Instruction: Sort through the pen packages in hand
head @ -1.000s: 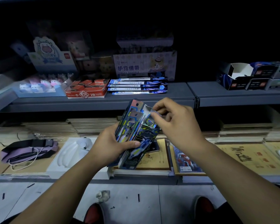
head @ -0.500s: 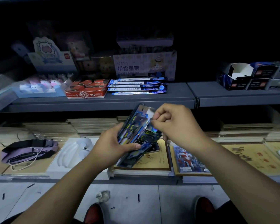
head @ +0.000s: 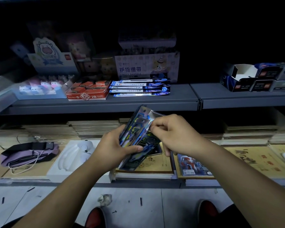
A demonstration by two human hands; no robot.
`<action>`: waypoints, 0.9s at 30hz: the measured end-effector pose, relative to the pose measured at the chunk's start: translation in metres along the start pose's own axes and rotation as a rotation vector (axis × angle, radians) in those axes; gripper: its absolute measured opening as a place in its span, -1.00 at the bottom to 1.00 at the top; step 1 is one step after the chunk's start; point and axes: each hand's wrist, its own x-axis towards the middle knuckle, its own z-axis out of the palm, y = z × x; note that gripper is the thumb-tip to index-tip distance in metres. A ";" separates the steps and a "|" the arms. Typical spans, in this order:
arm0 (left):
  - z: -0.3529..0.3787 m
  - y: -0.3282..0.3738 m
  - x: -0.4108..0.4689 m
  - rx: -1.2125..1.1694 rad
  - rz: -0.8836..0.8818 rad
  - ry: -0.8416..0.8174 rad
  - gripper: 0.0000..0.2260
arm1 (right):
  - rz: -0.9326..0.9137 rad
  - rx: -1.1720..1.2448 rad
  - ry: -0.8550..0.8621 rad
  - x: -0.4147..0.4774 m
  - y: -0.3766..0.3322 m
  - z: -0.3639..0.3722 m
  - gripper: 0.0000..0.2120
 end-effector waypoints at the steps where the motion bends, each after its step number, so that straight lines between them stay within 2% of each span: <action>1: 0.000 0.000 0.000 -0.009 0.000 -0.002 -0.54 | -0.026 -0.004 0.033 0.000 0.001 0.000 -0.77; 5: 0.000 -0.001 0.001 -0.010 -0.002 -0.002 -0.53 | -0.192 -0.136 0.226 0.003 0.004 0.002 -0.89; 9: 0.000 0.001 0.000 -0.014 -0.010 -0.015 -0.55 | -0.336 -0.071 0.374 0.000 -0.001 0.003 -0.87; 15: 0.003 0.001 0.000 0.007 0.018 -0.030 -0.53 | -0.347 -0.088 0.258 0.002 0.002 0.007 -0.88; 18: 0.003 0.001 0.000 0.005 0.016 -0.032 -0.51 | -0.356 -0.062 0.282 0.003 0.004 0.007 -0.90; 23: 0.005 0.001 0.001 -0.018 0.002 -0.065 -0.53 | -0.309 -0.177 0.248 0.005 0.004 0.010 -0.86; 27: 0.005 0.000 0.000 -0.051 -0.030 -0.064 -0.54 | -0.331 0.037 0.384 0.009 0.001 0.004 -0.90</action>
